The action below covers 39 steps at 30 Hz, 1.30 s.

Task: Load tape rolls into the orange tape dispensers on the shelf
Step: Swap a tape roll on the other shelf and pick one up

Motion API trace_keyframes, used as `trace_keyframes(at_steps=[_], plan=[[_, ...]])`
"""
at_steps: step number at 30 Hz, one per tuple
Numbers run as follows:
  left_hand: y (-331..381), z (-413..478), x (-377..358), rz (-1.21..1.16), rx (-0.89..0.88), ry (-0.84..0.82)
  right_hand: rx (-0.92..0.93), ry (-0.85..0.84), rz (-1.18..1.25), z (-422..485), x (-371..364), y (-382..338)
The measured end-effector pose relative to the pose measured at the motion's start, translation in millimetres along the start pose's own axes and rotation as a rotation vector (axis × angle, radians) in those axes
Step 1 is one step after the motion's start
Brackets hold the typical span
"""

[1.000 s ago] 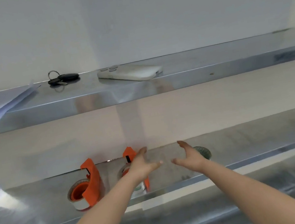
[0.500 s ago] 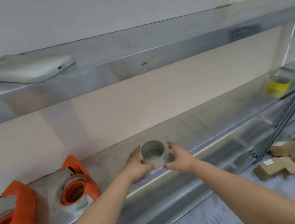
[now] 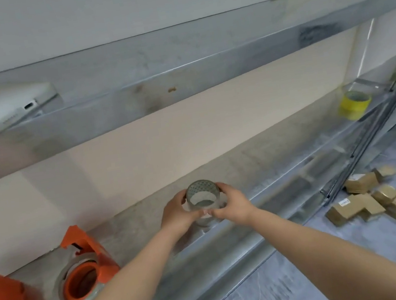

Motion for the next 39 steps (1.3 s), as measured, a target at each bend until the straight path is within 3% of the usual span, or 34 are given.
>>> trace_keyframes(at_steps=[12, 21, 39], plan=[[82, 24, -86, 0.016, -0.24, -0.274, -0.114, 0.241, -0.071, -30, 107, 27], [125, 21, -178, -0.076, -0.275, -0.414, -0.176, 0.349, -0.057, -58, 182, 80], [187, 55, -387, -0.206, -0.222, -0.281, -0.062, 0.279, 0.055, -47, 353, 224]])
Point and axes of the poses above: each hand's wrist, its own z-axis towards the middle knuckle, its own x-axis out of the back of the hand, y = z × x, the point moved 3 cm from there along z, towards the middle knuckle, and after that the axes turned 13 degrees about -z, right-handed, at the moved point
